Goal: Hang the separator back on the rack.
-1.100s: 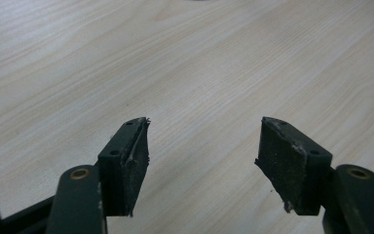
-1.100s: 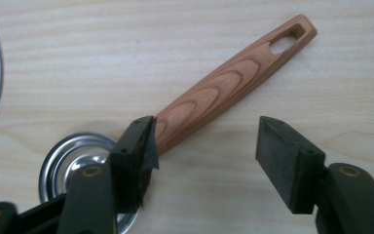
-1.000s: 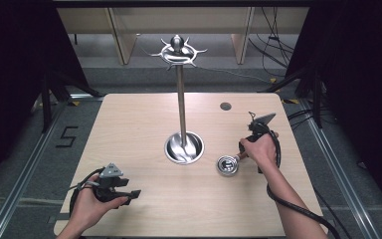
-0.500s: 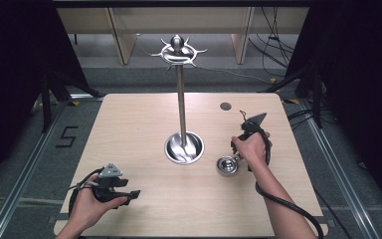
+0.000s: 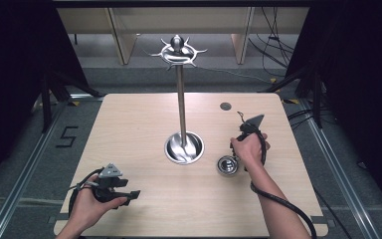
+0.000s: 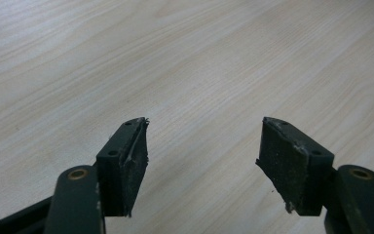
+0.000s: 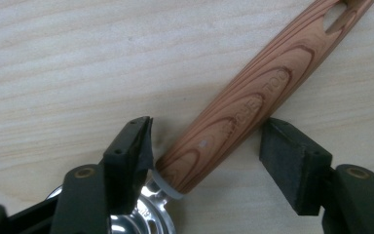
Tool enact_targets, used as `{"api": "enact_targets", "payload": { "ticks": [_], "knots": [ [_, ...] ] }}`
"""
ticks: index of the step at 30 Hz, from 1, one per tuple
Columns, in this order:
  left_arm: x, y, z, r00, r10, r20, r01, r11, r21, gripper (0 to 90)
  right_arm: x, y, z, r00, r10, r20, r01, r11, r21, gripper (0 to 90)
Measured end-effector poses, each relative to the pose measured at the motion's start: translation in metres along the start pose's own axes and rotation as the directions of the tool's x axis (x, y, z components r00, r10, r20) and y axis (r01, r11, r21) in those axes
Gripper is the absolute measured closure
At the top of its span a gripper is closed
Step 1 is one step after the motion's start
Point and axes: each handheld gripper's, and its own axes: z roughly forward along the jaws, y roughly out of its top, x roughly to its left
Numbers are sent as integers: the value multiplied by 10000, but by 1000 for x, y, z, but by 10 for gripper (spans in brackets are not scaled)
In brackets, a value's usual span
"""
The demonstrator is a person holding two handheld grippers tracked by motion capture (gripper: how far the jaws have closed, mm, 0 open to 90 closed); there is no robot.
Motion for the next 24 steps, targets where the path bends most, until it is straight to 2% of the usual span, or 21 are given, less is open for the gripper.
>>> {"api": "enact_targets", "payload": {
  "ticks": [1, 2, 3, 4, 5, 6, 7, 9, 10, 16, 17, 18, 21, 22, 24],
  "knots": [
    [0, 0, 0, 10000, 20, -42, -20, 10000, 1, 344, -1, -1, 3, 9998, -155, 104, 157, 9997, -189, 399],
    [0, 0, 0, 10000, 24, -69, -24, 10000, 5, 343, -1, 0, 3, 9999, -48, 127, 50, 9999, -137, 420],
    [0, 0, 0, 10000, 37, -87, -36, 10000, 77, 344, -5, 1, 2, 9987, -467, 203, 470, 9988, -133, 428],
    [0, 0, 0, 10000, 38, -74, -38, 10000, 27, 344, -5, 2, 1, 9975, -636, 301, 633, 9979, 136, 438],
    [0, 0, 1, 10000, 42, -85, -41, 10000, 78, 344, -5, 2, 1, 9979, -585, 291, 583, 9983, 101, 445],
    [0, 0, 1, 10000, 42, -89, -41, 9999, 100, 344, 1, 0, 0, 9995, 181, 268, -192, 9990, 410, 454],
    [0, 0, 1, 9999, 48, -91, -47, 9999, 111, 344, 0, -1, 0, 9996, -79, 287, 71, 9996, 270, 466],
    [-1, 0, 1, 10000, 3, -1, -3, 10000, 43, 344, 0, -3, -1, 9989, -228, 413, 213, 9991, 367, 481],
    [-1, 0, 1, 10000, 7, 53, -7, 10000, 53, 344, -3, -3, -1, 9967, -675, 442, 664, 9975, 259, 488],
    [-1, 0, 1, 10000, 39, 45, -40, 9999, 93, 344, -6, -7, -2, 9925, -1146, 424, 1114, 9913, 696, 569],
    [-1, 0, 2, 10000, 57, -18, -57, 9999, 136, 344, -6, -7, -2, 9924, -1152, 440, 1117, 9910, 741, 584],
    [-1, 0, 2, 10000, 64, -17, -63, 9998, 167, 344, -1, -9, -1, 9972, -624, 417, 593, 9957, 712, 604],
    [-1, 0, 2, 10000, 64, -5, -63, 9999, 120, 344, -3, -10, -3, 9947, -989, 285, 956, 9904, 999, 655],
    [-2, 0, 2, 9999, 73, 77, -74, 9999, 132, 344, -6, -9, -4, 9910, -1308, 271, 1269, 9854, 1133, 675],
    [-1, 0, 2, 10000, 69, -12, -69, 9999, 127, 344, -8, -10, -4, 9819, -1853, 398, 1810, 9790, 943, 694]
  ]
}}
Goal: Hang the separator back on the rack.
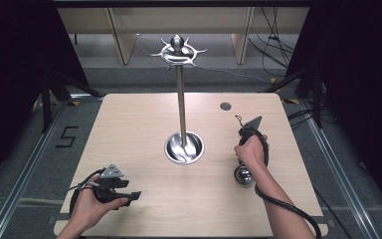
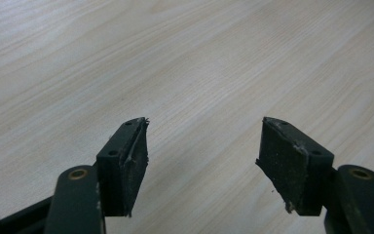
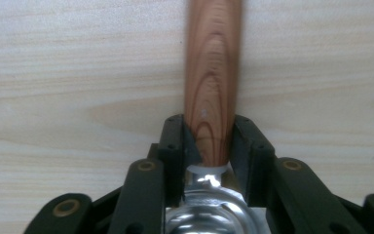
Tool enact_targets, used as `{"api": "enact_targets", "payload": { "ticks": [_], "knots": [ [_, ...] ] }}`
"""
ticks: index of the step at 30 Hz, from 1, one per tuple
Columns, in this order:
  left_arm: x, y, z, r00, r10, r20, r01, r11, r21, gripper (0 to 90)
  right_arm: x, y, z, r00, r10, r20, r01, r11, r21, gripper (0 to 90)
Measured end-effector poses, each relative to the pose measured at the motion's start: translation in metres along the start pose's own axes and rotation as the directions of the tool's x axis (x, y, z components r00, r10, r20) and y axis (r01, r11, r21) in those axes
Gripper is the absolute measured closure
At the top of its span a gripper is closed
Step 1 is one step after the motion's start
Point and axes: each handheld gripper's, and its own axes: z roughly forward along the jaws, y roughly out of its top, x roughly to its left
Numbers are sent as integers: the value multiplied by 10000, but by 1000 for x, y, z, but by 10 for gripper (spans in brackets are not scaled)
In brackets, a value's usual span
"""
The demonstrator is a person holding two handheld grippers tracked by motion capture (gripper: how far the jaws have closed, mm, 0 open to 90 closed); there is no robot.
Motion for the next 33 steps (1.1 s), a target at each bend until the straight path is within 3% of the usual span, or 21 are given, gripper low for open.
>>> {"api": "enact_targets", "payload": {
  "ticks": [1, 2, 3, 15, 16, 19, 23, 24, 25, 26, 27, 28, 29, 30, 31, 32, 33],
  "knots": [
    [0, 0, 0, 10000, 0, -7, 0, 10000, 14, 344, 2, 0, -2, 10000, 79, -1, -79, 9999, 74, 694],
    [0, 0, 0, 10000, 3, -5, -3, 10000, 24, 344, 0, -1, 2, 9995, -33, -299, 24, 9995, -302, 694],
    [0, 0, 0, 10000, 3, 1, -3, 10000, 25, 344, 2, -1, -1, 10000, -2, 5, 2, 10000, -78, 693],
    [0, -1, 0, 10000, 19, -1, -19, 10000, 35, 344, 0, -2, -1, 9972, -746, 31, 747, 9967, -303, 697],
    [0, -1, 0, 10000, 22, 1, -22, 10000, 40, 344, -2, -3, 2, 9945, -1018, -228, 1003, 9932, -597, 698],
    [0, -1, 0, 10000, 24, -6, -24, 10000, 18, 344, -2, -5, 0, 9879, -1553, 48, 1554, 9866, -489, 698],
    [0, -1, 0, 10000, 19, -11, -19, 10000, 9, 344, -5, -8, -2, 9825, -1835, -312, 1814, 9815, -615, 699],
    [1, -1, 0, 10000, 44, 16, -44, 9999, 110, 344, -6, -8, -3, 9811, -1838, -602, 1804, 9819, -583, 699],
    [0, -1, 0, 10000, 33, -9, -33, 10000, 42, 344, -6, -10, -3, 9830, -1812, -279, 1786, 9807, -794, 699],
    [0, -1, 0, 10000, 36, -8, -36, 10000, 42, 344, -11, -11, -3, 9689, -2474, -86, 2451, 9635, -1077, 699],
    [0, -1, 0, 10000, 23, -7, -23, 10000, 56, 344, -11, -12, -4, 9706, -2406, -95, 2381, 9648, -1116, 699],
    [0, -1, 0, 10000, 22, -23, -22, 10000, 7, 345, -10, -14, -7, 9732, -2249, -475, 2187, 9695, -1110, 699],
    [0, -1, 0, 10000, 23, -32, -23, 10000, 12, 344, -14, -15, -6, 9584, -2851, -167, 2805, 9508, -1318, 699],
    [0, -1, -1, 10000, 62, -32, -62, 10000, 28, 344, -14, -17, -9, 9632, -2665, -360, 2588, 9549, -1457, 699],
    [0, -1, -1, 10000, 44, -30, -44, 10000, 25, 344, -15, -19, -10, 9601, -2785, -271, 2710, 9496, -1576, 699],
    [0, -1, 0, 10000, 40, -32, -40, 10000, 25, 344, -21, -21, -10, 9355, -3532, -64, 3472, 9228, -1669, 699],
    [0, -1, 0, 10000, 39, -32, -39, 10000, 30, 344, -22, -22, -12, 9305, -3662, -93, 3589, 9166, -1763, 699]
  ]
}}
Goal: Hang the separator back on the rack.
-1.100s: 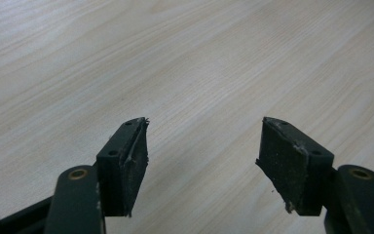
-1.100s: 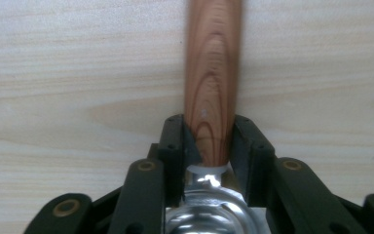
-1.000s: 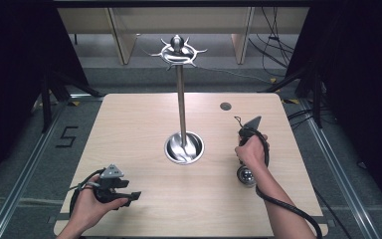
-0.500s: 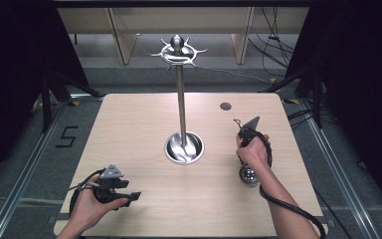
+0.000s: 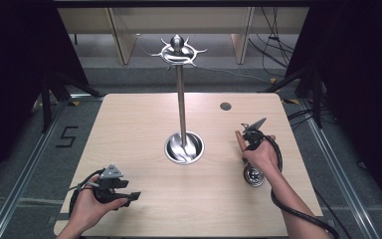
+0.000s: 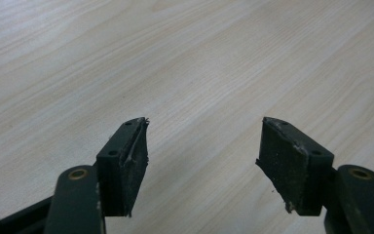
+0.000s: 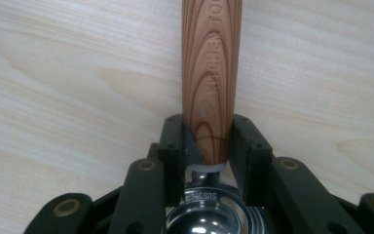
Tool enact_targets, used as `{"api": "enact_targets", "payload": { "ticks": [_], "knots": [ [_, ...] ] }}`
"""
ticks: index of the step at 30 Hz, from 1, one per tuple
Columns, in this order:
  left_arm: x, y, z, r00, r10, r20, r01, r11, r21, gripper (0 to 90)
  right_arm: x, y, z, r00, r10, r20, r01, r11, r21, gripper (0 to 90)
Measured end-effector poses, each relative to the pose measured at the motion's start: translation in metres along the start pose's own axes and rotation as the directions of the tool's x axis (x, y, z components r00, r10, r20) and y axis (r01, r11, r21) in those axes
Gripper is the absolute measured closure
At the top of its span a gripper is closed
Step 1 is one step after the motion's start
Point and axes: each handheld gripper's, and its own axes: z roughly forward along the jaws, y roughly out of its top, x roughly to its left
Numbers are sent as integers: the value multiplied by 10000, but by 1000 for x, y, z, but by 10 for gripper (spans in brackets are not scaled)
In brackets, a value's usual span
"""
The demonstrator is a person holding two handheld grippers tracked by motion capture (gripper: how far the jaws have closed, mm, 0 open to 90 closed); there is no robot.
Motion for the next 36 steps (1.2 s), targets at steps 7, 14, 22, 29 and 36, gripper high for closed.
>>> {"api": "enact_targets", "payload": {
  "ticks": [7, 14, 22, 29, 36],
  "knots": [
    [0, 0, 0, 10000, -10, -14, 10, 10000, 0, 344, 2, -15, -16, 9974, 653, -314, -690, 9884, -1356, 699],
    [-1, 0, 1, 10000, -36, -38, 36, 10000, 2, 344, -8, -34, -28, 9994, 83, -321, -163, 9662, -2575, 700],
    [-1, 0, 0, 10000, -51, -55, 51, 10000, -12, 344, -10, -54, -44, 9979, -565, -319, 392, 9164, -3983, 700],
    [0, 0, 0, 10000, -42, -88, 42, 10000, -31, 343, -7, -65, -50, 9929, -1129, -376, 820, 8779, -4717, 699],
    [0, 0, 0, 9999, -87, -98, 87, 10000, -7, 342, -3, -70, -53, 9890, -1444, -316, 1069, 8462, -5220, 700]
  ]
}}
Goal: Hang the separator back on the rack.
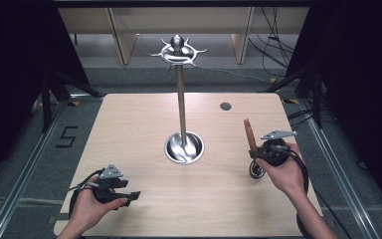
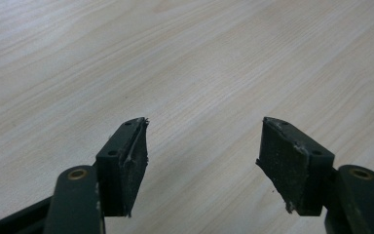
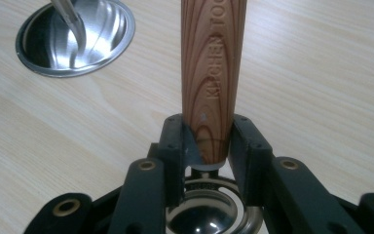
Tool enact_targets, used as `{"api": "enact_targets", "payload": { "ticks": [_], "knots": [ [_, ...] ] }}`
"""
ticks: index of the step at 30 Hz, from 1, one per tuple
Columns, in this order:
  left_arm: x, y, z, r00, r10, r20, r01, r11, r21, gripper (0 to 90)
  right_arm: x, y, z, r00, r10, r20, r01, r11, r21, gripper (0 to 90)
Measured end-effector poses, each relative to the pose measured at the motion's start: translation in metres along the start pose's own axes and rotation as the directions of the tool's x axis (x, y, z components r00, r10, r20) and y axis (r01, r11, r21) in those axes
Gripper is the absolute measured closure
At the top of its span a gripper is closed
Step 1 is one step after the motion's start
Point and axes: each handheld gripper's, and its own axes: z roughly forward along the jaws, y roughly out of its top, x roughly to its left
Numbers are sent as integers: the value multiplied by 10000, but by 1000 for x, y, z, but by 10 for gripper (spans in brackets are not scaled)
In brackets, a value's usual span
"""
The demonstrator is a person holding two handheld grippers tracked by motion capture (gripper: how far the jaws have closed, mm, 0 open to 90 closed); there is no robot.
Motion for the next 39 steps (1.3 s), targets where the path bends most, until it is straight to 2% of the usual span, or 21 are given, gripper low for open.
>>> {"api": "enact_targets", "payload": {
  "ticks": [3, 4, 5, 6, 8, 13, 14, 16, 20, 21, 23, 24, 25, 26, 29, 31, 32, 33, 37, 38, 39],
  "knots": [
    [-1, 0, 0, 10000, -27, 40, 28, 10000, -95, 342, 1, 0, -2, 9998, -153, 81, 155, 9996, -252, 699],
    [0, 0, -1, 10000, -16, 91, 16, 10000, -83, 342, 4, 2, -4, 9997, 193, -173, -196, 9997, -167, 699],
    [-1, 0, -1, 10000, -31, 82, 31, 9999, -95, 342, 3, 1, -4, 9999, -147, -30, 146, 9989, -453, 699],
    [0, 0, -1, 10000, -32, 82, 32, 9999, -99, 342, 5, 2, -5, 9999, 128, -106, -132, 9992, -384, 699],
    [-1, 0, -1, 10000, -28, 85, 28, 10000, -93, 342, 8, 4, -8, 9998, 98, -151, -104, 9991, -415, 699],
    [0, 0, -1, 10000, 33, -12, -33, 10000, -71, 342, 8, 8, -9, 9983, -578, -119, 565, 9941, -924, 699],
    [0, 0, -1, 10000, 31, -12, -31, 10000, -75, 342, 12, 9, -12, 9997, -61, -217, 45, 9975, -709, 699],
    [0, 0, -1, 10000, -7, 58, 8, 10000, -99, 342, 9, 10, -10, 9980, -626, -58, 615, 9909, -1199, 699],
    [0, 0, -1, 10000, 33, -15, -33, 10000, -79, 342, 12, 13, -14, 9984, -543, -129, 525, 9919, -1157, 699],
    [0, 0, -1, 10000, 3, -1, -3, 9999, -102, 342, 11, 15, -14, 9970, -769, -48, 756, 9885, -1312, 699],
    [0, 0, -1, 10000, -4, 56, 5, 9999, -108, 342, 14, 15, -16, 9981, -608, -60, 593, 9879, -1435, 699],
    [0, 0, -1, 10000, -2, 68, 2, 10000, -71, 342, 13, 16, -16, 9965, -840, -15, 827, 9840, -1581, 699],
    [0, 0, -1, 10000, -2, 52, 3, 10000, -57, 342, 17, 17, -18, 9991, -388, -186, 356, 9884, -1479, 699],
    [0, 0, -1, 10000, -2, 51, 3, 10000, -63, 342, 17, 17, -16, 9978, -659, -28, 644, 9827, -1737, 699],
    [0, 0, -1, 10000, -2, 57, 3, 10000, -67, 342, 19, 21, -21, 9981, -592, -169, 560, 9871, -1501, 699],
    [0, 0, -2, 10000, -6, 65, 6, 10000, -77, 342, 18, 22, -21, 9957, -919, -73, 892, 9806, -1746, 699],
    [0, 0, -2, 10000, -16, 55, 17, 9999, -138, 342, 20, 22, -20, 9974, -720, -58, 697, 9804, -1844, 699],
    [0, 0, -2, 10000, -17, 56, 18, 9999, -138, 342, 20, 23, -20, 9968, -791, -76, 763, 9791, -1888, 699],
    [0, 0, -2, 10000, -2, 56, 3, 10000, -99, 342, 23, 25, -23, 9980, -611, -184, 572, 9844, -1666, 699],
    [0, 0, -2, 10000, -16, 43, 17, 9999, -153, 342, 21, 26, -23, 9955, -942, -130, 902, 9789, -1834, 699],
    [0, 0, -2, 10000, -13, 48, 14, 9999, -145, 342, 22, 27, -24, 9963, -843, -169, 799, 9801, -1819, 699]
  ]
}}
